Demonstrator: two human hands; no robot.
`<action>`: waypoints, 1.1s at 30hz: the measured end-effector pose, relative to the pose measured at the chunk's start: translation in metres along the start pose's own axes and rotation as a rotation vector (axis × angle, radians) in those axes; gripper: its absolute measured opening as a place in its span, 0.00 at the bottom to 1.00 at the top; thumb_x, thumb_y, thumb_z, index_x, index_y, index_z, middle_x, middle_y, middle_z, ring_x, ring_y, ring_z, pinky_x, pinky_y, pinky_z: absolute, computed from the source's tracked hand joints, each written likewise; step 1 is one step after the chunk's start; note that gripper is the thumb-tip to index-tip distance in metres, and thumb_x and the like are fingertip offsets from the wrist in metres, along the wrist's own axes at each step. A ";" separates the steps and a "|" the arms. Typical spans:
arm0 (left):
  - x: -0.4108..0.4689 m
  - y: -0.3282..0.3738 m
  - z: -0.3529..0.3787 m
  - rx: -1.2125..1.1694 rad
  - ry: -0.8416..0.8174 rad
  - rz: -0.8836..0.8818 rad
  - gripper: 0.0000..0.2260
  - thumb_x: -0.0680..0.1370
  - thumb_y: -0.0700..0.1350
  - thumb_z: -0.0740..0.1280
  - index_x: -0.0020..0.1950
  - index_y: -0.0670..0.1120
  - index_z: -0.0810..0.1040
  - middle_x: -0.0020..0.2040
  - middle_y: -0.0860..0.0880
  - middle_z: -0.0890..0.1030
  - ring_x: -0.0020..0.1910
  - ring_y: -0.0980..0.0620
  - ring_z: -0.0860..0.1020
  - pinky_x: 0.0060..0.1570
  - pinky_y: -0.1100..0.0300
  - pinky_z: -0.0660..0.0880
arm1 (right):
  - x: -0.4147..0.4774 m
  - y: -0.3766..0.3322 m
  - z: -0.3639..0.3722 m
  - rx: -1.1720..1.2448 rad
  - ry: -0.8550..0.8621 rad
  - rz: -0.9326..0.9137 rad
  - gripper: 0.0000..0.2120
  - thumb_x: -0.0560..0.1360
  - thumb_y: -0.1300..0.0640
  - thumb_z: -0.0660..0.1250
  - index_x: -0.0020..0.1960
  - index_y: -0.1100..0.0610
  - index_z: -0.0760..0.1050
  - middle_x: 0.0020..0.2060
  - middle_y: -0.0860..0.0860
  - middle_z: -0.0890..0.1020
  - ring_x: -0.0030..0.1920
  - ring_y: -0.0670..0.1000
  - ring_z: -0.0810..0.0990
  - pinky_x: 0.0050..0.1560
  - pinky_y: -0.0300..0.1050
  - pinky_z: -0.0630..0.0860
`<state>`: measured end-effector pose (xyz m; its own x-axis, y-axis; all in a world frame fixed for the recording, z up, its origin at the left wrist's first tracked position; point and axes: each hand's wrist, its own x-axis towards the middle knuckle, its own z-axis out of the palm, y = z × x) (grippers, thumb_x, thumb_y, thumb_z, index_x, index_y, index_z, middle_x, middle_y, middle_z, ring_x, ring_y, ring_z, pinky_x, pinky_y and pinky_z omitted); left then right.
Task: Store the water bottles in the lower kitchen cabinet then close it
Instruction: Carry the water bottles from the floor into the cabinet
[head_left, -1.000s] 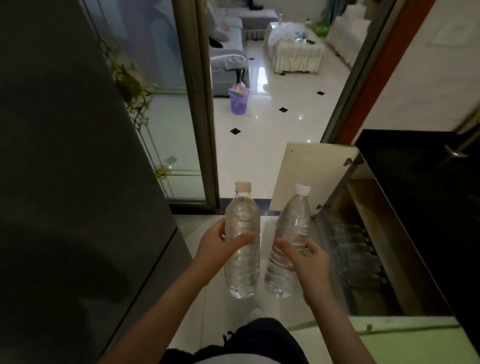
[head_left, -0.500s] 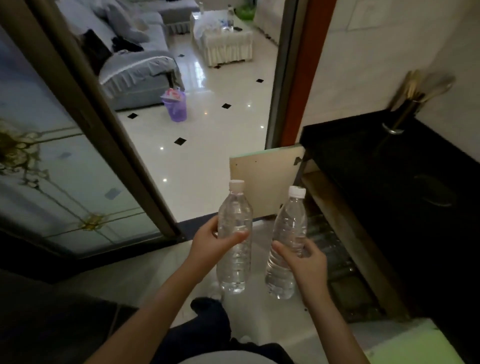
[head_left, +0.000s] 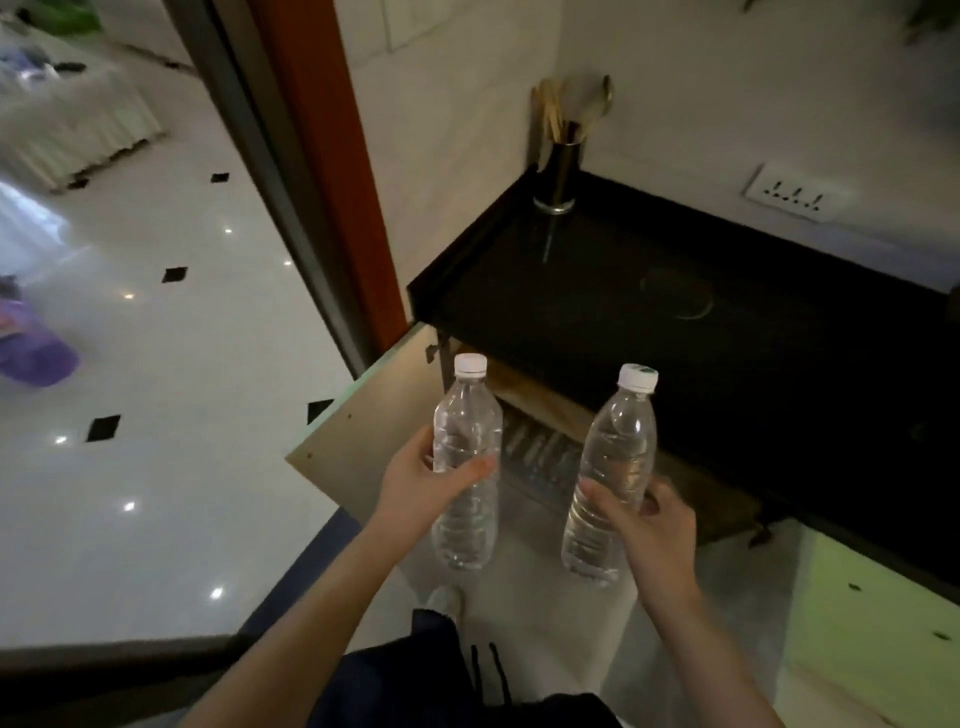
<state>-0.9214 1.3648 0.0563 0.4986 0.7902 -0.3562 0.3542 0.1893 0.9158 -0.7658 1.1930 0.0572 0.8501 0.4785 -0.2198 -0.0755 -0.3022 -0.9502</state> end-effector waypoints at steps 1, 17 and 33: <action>0.014 0.003 -0.004 0.023 -0.028 -0.003 0.20 0.66 0.53 0.78 0.55 0.55 0.79 0.48 0.55 0.85 0.48 0.56 0.83 0.48 0.60 0.80 | 0.003 -0.001 0.003 -0.002 0.037 0.010 0.13 0.65 0.56 0.80 0.45 0.49 0.80 0.44 0.52 0.84 0.43 0.47 0.84 0.44 0.41 0.77; 0.150 -0.101 0.066 0.135 -0.252 -0.234 0.11 0.70 0.45 0.77 0.48 0.56 0.79 0.42 0.56 0.84 0.36 0.66 0.81 0.33 0.73 0.73 | 0.095 0.137 0.057 -0.079 0.076 0.226 0.13 0.65 0.56 0.80 0.46 0.48 0.80 0.44 0.50 0.84 0.41 0.41 0.83 0.39 0.28 0.75; 0.391 -0.438 0.207 0.172 -0.372 -0.184 0.14 0.68 0.52 0.78 0.52 0.50 0.83 0.44 0.51 0.87 0.44 0.54 0.85 0.43 0.62 0.80 | 0.278 0.517 0.136 -0.044 -0.052 0.225 0.11 0.66 0.64 0.78 0.45 0.52 0.84 0.38 0.45 0.87 0.40 0.44 0.86 0.41 0.38 0.80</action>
<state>-0.7180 1.4708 -0.5222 0.6546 0.4834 -0.5813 0.5742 0.1822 0.7982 -0.6392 1.2824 -0.5253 0.7864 0.4367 -0.4370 -0.2363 -0.4410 -0.8659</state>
